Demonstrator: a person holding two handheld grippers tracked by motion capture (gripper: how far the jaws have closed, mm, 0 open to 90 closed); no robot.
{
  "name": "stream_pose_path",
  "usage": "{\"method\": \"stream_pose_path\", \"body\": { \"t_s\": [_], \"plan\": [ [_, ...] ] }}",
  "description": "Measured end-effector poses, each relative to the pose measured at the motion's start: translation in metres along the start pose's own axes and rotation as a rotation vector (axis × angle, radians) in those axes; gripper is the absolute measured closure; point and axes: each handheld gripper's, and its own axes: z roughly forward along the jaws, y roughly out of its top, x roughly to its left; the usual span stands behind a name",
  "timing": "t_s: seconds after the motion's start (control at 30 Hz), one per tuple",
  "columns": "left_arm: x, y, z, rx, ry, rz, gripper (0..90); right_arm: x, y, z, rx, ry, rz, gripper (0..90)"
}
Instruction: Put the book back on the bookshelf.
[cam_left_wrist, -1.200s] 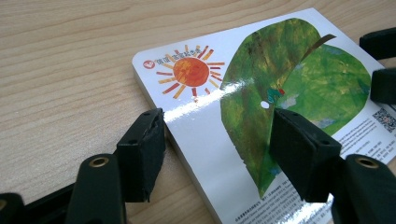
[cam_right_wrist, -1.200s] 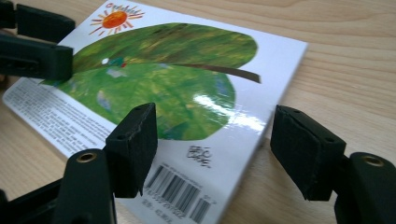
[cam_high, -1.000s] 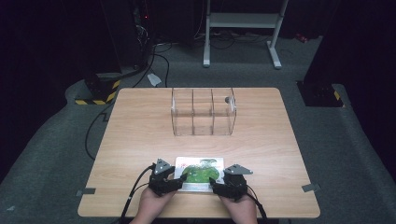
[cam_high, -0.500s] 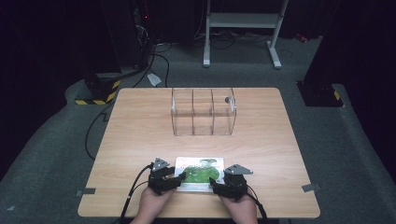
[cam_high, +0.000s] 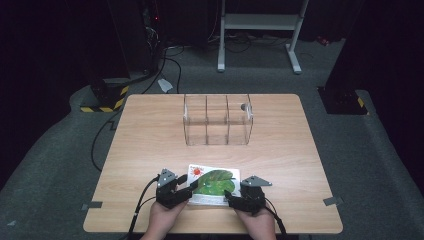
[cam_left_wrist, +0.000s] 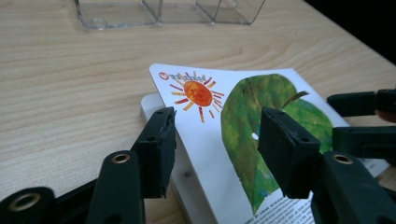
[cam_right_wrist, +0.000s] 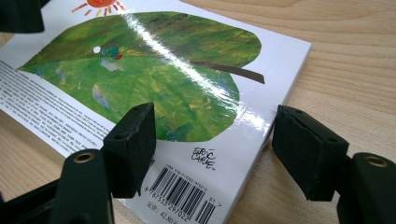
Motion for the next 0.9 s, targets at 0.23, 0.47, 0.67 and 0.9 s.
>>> {"method": "stream_pose_path", "body": {
  "t_s": [0.23, 0.47, 0.67, 0.9],
  "plan": [
    [0.003, 0.002, -0.005, -0.027, -0.035, -0.04, 54.3, 0.001, 0.0, -0.001, -0.008, 0.0, 0.011, 30.8],
    [0.009, 0.002, -0.004, -0.027, -0.042, -0.073, 60.4, 0.008, 0.001, -0.006, -0.038, -0.005, -0.035, 27.6],
    [0.009, 0.002, -0.004, -0.031, -0.047, -0.07, 58.2, 0.04, 0.0, -0.012, -0.094, 0.04, -0.151, 18.0],
    [0.005, 0.004, -0.007, -0.04, -0.055, -0.059, 57.8, 0.065, -0.005, -0.007, -0.114, -0.009, -0.274, 14.0]
  ]
}}
